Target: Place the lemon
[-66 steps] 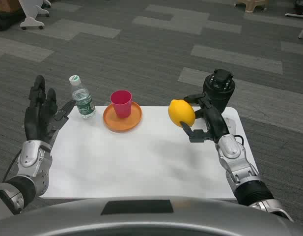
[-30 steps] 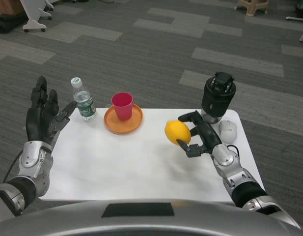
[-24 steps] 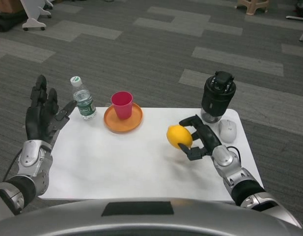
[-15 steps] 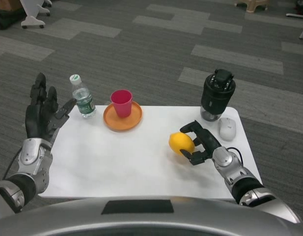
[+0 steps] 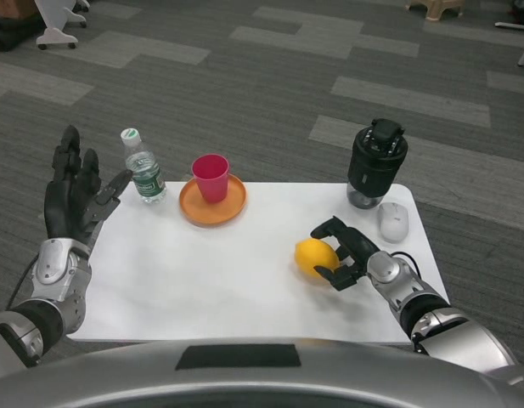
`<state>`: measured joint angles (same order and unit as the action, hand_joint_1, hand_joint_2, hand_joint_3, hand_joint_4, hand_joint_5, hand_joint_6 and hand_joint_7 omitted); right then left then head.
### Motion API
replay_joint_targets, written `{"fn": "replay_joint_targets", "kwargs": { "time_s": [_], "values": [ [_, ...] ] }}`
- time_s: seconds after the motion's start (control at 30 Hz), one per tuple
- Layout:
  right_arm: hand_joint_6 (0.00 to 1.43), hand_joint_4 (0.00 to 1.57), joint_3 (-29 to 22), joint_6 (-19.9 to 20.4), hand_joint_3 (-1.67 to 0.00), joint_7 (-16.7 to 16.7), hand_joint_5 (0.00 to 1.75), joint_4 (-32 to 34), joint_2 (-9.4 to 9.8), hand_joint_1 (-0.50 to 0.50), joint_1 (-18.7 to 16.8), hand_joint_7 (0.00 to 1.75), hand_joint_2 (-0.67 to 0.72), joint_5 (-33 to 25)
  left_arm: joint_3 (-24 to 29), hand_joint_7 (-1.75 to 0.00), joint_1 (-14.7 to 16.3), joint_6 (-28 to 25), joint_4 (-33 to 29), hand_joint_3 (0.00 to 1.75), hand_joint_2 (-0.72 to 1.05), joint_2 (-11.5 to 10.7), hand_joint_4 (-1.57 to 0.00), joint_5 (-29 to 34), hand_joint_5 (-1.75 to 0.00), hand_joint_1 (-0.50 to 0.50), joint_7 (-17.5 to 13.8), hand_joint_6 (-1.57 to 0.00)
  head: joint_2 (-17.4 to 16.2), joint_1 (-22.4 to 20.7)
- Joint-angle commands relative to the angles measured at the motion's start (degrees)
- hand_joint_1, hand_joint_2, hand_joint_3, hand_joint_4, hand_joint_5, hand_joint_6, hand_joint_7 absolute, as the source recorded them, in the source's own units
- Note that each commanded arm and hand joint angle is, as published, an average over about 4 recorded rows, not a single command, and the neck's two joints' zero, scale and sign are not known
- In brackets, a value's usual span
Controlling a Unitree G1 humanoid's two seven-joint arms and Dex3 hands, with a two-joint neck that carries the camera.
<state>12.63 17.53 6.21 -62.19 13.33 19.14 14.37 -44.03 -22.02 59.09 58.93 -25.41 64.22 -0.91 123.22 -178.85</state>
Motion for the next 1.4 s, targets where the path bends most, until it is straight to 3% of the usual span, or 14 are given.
{"fn": "replay_joint_targets", "kwargs": {
  "time_s": [0.03,0.2,0.37,0.6,0.7,0.83,0.93,1.03,1.2,1.3,1.4],
  "values": [
    [0.00,0.00,0.11,-0.56,-1.17,0.96,1.65,-1.13,0.11,-0.25,0.81,0.70,-0.54,0.05,0.26,0.00,-0.66,-0.16,0.40,0.09,0.87,-0.34,0.00,0.12,0.00,0.50,-0.06,0.00,0.03,-0.05],
    [0.00,0.00,-0.30,-0.56,-0.93,2.74,1.60,-2.01,0.31,-0.22,0.81,0.61,-0.49,-0.68,0.26,0.00,-0.66,-0.11,0.40,0.09,0.87,-0.34,0.00,0.12,0.00,0.50,-0.06,0.00,0.03,-0.05],
    [0.00,0.00,-2.28,-0.56,-0.58,3.97,1.48,-3.11,0.57,-0.21,0.50,0.40,-0.27,-1.29,0.26,0.00,-0.66,-0.20,0.44,0.09,0.87,-0.34,0.00,0.12,0.00,0.50,-0.06,0.00,0.17,0.14],
    [0.00,0.00,-4.28,-0.56,-0.40,4.43,1.36,-3.37,0.73,-0.17,-0.11,0.19,-0.03,-1.97,0.26,0.00,-0.66,-0.11,0.40,0.09,0.87,-0.34,0.00,0.12,0.00,0.50,-0.06,0.00,0.29,0.02],
    [0.00,0.00,-5.20,-0.47,-0.34,4.43,1.26,-3.33,0.71,-0.20,-0.51,0.14,-0.03,-1.95,0.26,0.00,-0.66,-0.18,0.40,0.09,0.85,-0.34,0.00,0.12,0.00,0.50,-0.06,0.00,0.27,0.01],
    [0.00,0.00,-7.07,-0.21,-0.38,4.41,1.14,-2.23,0.62,-0.21,-1.54,0.14,-0.03,-1.86,0.26,0.00,-0.66,-0.18,0.42,0.09,0.87,-0.34,0.00,0.12,0.00,0.50,-0.06,0.00,0.31,-0.05],
    [0.00,0.00,-9.16,0.01,-0.32,4.38,1.07,0.45,0.55,-0.21,-3.06,0.10,-0.03,-1.84,0.26,0.00,-0.66,-0.16,0.44,0.09,0.87,-0.34,0.00,0.12,0.00,0.50,-0.06,0.00,0.41,-0.10],
    [0.00,0.00,-10.96,0.10,-0.34,4.38,1.07,3.53,0.55,-0.18,-4.59,0.12,-0.03,-1.89,0.26,0.00,-0.66,-0.20,0.40,0.09,0.87,-0.34,0.00,0.12,0.00,0.50,-0.06,0.00,0.42,-0.05],
    [0.00,0.00,-17.88,0.21,-0.40,4.43,1.07,14.56,0.49,-0.17,-9.76,0.12,-0.03,-1.93,0.26,0.00,-0.70,-0.11,0.40,0.09,0.87,-0.34,0.00,0.12,0.00,0.50,-0.06,0.00,0.44,0.38],
    [0.00,0.00,-21.03,0.89,-0.40,4.43,0.97,19.08,0.42,-0.12,-11.45,0.10,-0.05,-2.37,0.26,0.00,-0.75,-0.11,0.40,0.09,0.87,-0.34,0.00,0.07,0.00,0.50,-0.06,0.00,0.37,0.81],
    [0.00,0.00,-22.45,6.47,-0.44,4.43,0.85,20.75,0.18,-0.05,-12.13,0.07,-0.13,-9.51,0.26,0.00,-0.75,-0.11,0.40,0.09,0.87,-0.34,0.00,-0.01,0.00,0.50,-0.06,0.00,0.44,1.20]
  ]
}}
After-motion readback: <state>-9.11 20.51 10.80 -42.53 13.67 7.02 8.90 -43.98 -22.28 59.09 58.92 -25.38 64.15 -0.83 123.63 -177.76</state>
